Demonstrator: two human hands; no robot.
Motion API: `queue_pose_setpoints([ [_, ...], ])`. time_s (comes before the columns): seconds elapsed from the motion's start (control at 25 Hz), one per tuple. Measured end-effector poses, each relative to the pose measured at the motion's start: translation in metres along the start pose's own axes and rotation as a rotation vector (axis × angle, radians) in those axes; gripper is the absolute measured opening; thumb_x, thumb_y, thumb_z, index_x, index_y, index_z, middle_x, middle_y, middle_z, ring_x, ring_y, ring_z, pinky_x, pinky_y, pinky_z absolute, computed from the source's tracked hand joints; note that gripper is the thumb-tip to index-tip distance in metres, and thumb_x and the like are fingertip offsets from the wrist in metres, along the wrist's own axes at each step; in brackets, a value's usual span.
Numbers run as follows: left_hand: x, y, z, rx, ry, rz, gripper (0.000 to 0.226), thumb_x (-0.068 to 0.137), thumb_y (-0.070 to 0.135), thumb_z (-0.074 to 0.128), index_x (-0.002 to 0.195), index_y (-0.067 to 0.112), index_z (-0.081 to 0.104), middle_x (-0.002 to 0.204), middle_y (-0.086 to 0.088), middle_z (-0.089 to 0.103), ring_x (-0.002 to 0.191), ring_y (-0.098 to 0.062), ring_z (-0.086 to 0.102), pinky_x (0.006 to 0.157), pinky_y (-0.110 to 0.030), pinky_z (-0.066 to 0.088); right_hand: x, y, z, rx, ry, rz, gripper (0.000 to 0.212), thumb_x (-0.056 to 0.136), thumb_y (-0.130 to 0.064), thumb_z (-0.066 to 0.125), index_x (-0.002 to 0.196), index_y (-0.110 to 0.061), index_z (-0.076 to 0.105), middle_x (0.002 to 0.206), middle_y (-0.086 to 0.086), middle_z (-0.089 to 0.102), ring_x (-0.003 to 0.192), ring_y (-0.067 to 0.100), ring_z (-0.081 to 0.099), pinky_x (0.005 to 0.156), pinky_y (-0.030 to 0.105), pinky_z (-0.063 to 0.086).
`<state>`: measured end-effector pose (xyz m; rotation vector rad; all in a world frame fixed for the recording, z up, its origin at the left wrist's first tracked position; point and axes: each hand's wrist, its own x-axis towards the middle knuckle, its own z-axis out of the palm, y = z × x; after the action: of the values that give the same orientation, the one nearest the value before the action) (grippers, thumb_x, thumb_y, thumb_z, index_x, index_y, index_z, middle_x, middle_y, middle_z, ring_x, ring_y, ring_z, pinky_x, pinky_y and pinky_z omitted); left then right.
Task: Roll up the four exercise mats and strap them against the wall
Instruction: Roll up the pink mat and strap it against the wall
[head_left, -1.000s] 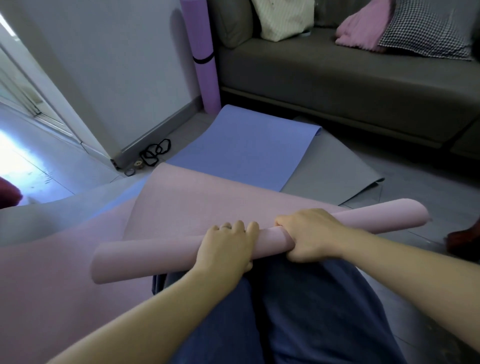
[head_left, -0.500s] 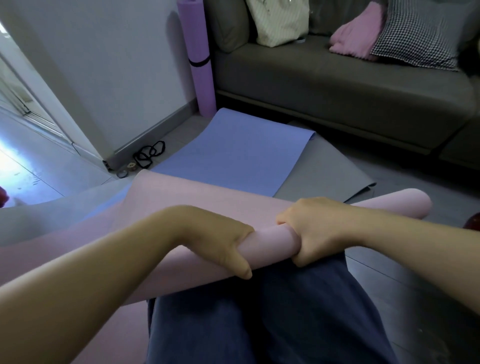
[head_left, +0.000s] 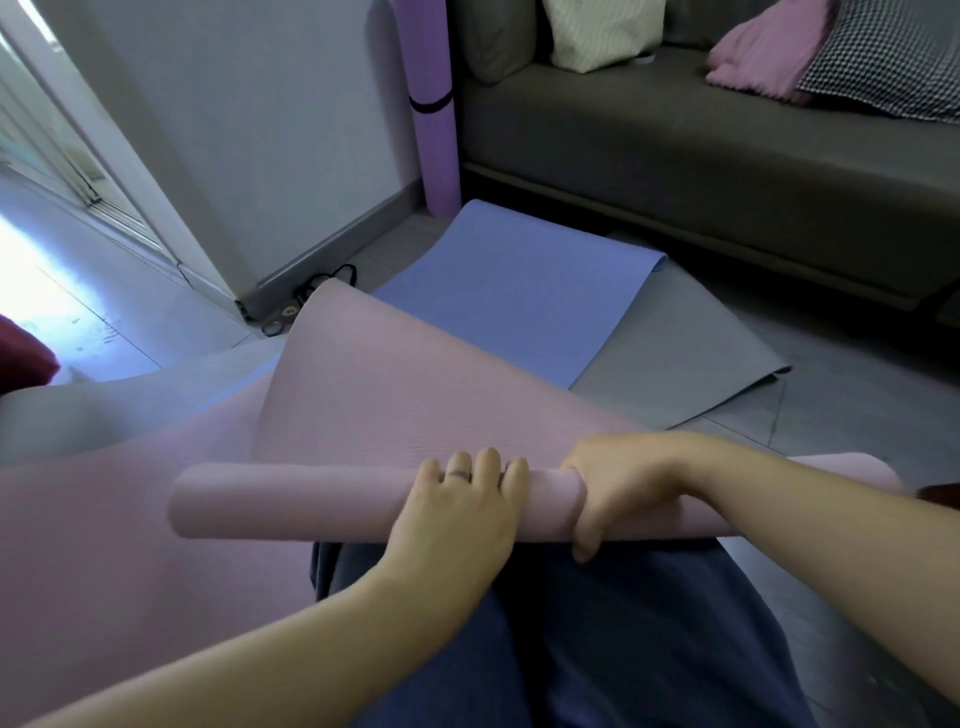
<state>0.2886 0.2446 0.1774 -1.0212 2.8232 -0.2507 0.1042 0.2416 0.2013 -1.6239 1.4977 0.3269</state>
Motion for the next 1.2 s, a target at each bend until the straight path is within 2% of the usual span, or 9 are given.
queue_pose_setpoints([
  [0.08,0.004,-0.007,0.0,-0.042,-0.097,0.064,0.057,0.05,0.025,0.082,0.1,0.011,0.057,0.085,-0.008,0.057,0.07,-0.027,0.059,0.059,-0.032,0.043,-0.007,0.0,0.01,-0.072,0.118,0.014,0.033,0.069,-0.043,0.078,0.089,-0.03,0.056,0.083,-0.012,0.06,0.078,0.011,0.057,0.06,0.022,0.04],
  [0.2,0.021,-0.022,-0.011,-0.138,-0.282,0.097,0.052,0.078,0.028,0.064,0.12,0.014,0.037,0.112,-0.007,0.052,0.099,-0.028,0.055,0.073,-0.034,0.037,-0.023,0.015,0.039,-0.447,0.487,-0.029,0.07,0.07,-0.059,0.067,0.129,-0.031,0.039,0.117,-0.009,0.049,0.11,0.016,0.049,0.092,0.033,0.04],
  [0.32,0.052,-0.038,-0.017,-0.372,-0.589,0.127,0.055,0.081,0.03,0.066,0.125,0.014,0.037,0.104,-0.004,0.054,0.091,-0.026,0.053,0.071,-0.032,0.038,-0.018,0.033,0.056,-0.596,0.801,-0.113,0.079,0.06,-0.063,0.071,0.123,-0.021,0.051,0.104,-0.002,0.06,0.094,0.023,0.058,0.08,0.038,0.051],
  [0.48,0.07,-0.047,-0.031,-0.423,-0.773,0.103,0.055,0.083,0.042,0.066,0.125,0.018,0.041,0.116,-0.002,0.056,0.098,-0.022,0.054,0.082,-0.032,0.044,-0.009,0.02,0.022,-0.463,0.608,-0.03,0.036,0.075,-0.046,0.062,0.096,-0.025,0.043,0.098,-0.003,0.061,0.091,0.025,0.057,0.067,0.031,0.037],
  [0.68,0.016,-0.032,-0.038,-0.285,-0.304,-0.003,0.059,0.078,0.05,0.065,0.123,0.023,0.038,0.115,0.003,0.052,0.102,-0.022,0.055,0.078,-0.034,0.042,-0.016,0.007,-0.02,-0.262,0.071,0.003,0.031,0.07,-0.042,0.074,0.086,-0.021,0.059,0.081,-0.005,0.061,0.075,0.019,0.06,0.056,0.03,0.045],
  [0.88,-0.015,-0.02,-0.021,-0.176,-0.265,0.001,0.056,0.077,0.043,0.063,0.12,0.022,0.035,0.116,0.0,0.051,0.104,-0.023,0.053,0.077,-0.034,0.04,-0.002,-0.006,-0.003,-0.169,-0.159,-0.001,0.043,0.071,-0.045,0.078,0.104,-0.025,0.06,0.095,-0.01,0.062,0.091,0.016,0.062,0.074,0.03,0.052],
  [0.96,-0.011,-0.023,-0.016,-0.256,-0.303,0.002,0.054,0.075,0.039,0.065,0.116,0.02,0.036,0.111,-0.003,0.055,0.1,-0.026,0.056,0.077,-0.036,0.044,-0.01,-0.001,0.006,-0.16,-0.048,-0.017,0.053,0.068,-0.051,0.078,0.11,-0.031,0.052,0.1,-0.012,0.059,0.093,0.013,0.058,0.077,0.029,0.05],
  [1.08,0.006,-0.031,-0.017,-0.412,-0.501,0.034,0.059,0.075,0.038,0.071,0.119,0.016,0.038,0.113,-0.006,0.058,0.097,-0.026,0.056,0.074,-0.034,0.042,-0.031,0.018,0.031,-0.306,0.368,-0.072,0.069,0.061,-0.066,0.069,0.119,-0.039,0.045,0.11,-0.014,0.05,0.101,0.011,0.05,0.085,0.029,0.044],
  [1.2,0.03,-0.044,-0.027,-0.456,-0.769,0.051,0.069,0.076,0.046,0.072,0.129,0.02,0.037,0.121,-0.001,0.055,0.101,-0.021,0.053,0.078,-0.03,0.04,-0.031,0.035,0.056,-0.519,0.711,-0.182,0.072,0.059,-0.07,0.059,0.117,-0.029,0.053,0.107,-0.009,0.057,0.096,0.016,0.057,0.081,0.032,0.047],
])
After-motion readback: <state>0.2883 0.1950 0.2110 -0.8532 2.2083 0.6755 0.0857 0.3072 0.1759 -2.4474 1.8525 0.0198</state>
